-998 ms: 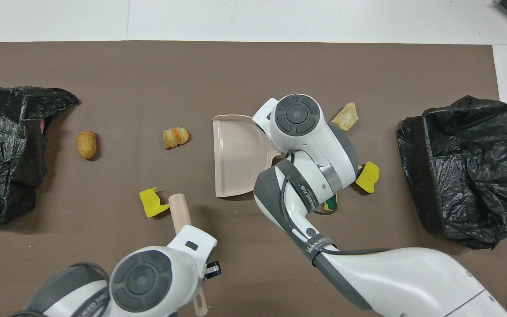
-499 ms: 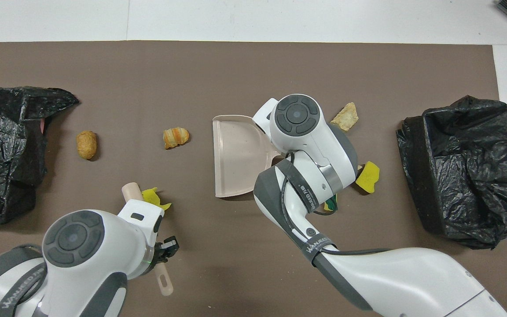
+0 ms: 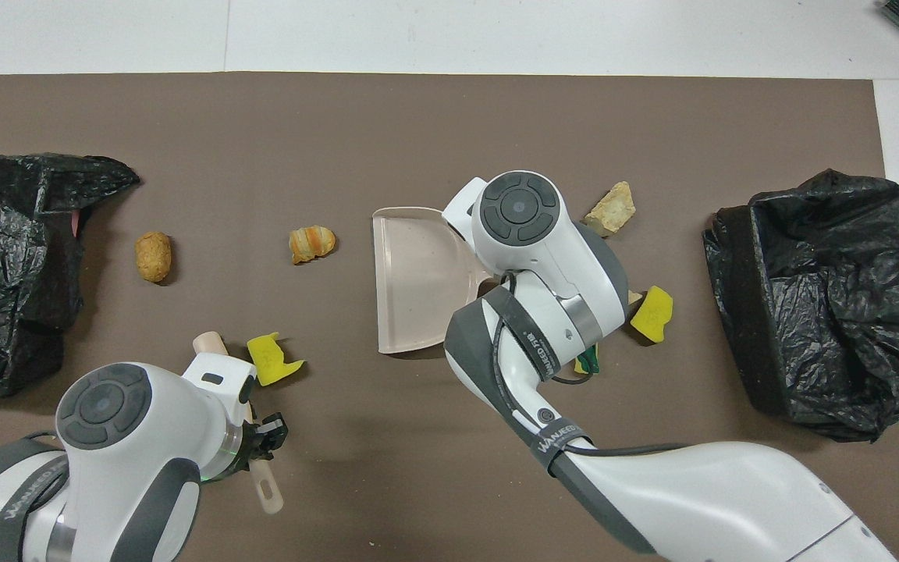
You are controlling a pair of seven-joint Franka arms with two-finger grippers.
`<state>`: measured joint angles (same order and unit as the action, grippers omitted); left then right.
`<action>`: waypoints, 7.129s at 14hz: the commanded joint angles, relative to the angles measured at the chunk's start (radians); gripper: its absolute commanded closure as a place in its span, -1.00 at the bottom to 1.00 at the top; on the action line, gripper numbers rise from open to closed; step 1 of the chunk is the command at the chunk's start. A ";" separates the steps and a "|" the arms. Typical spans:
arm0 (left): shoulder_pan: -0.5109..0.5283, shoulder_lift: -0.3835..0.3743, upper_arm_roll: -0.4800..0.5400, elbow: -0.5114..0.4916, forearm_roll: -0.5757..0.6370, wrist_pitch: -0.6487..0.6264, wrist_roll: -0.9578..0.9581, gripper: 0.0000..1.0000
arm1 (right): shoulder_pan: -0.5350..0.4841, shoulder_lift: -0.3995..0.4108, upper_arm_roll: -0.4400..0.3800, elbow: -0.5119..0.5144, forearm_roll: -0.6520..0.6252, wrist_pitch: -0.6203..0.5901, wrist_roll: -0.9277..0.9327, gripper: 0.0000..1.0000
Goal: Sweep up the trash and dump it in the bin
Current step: 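Sweep the yellow sponge into the dustpan with the left gripper's brush, then sweep the bread pieces into the dustpan with the left gripper's brush, then carry the loaded dustpan with the right gripper over the nearer-right bag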
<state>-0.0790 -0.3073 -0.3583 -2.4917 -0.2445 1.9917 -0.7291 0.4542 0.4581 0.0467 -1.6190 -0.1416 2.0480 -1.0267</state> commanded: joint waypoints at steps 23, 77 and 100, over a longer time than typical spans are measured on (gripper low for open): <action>0.129 0.267 0.013 0.384 0.229 -0.132 0.275 1.00 | 0.003 0.005 0.004 -0.002 -0.006 0.020 0.013 1.00; -0.339 0.004 0.002 0.017 0.033 0.099 0.104 1.00 | -0.540 -0.279 0.004 -0.048 0.214 -0.049 -0.666 1.00; -0.172 0.134 0.013 0.347 -0.032 -0.077 0.221 -1.00 | -0.730 -0.440 -0.004 -0.280 -0.683 -0.035 -0.727 1.00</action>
<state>-0.3553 -0.1782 -0.3390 -2.2276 -0.2617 2.0093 -0.6158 -0.2872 0.0588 0.0439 -1.8626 -0.7479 2.0205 -1.7697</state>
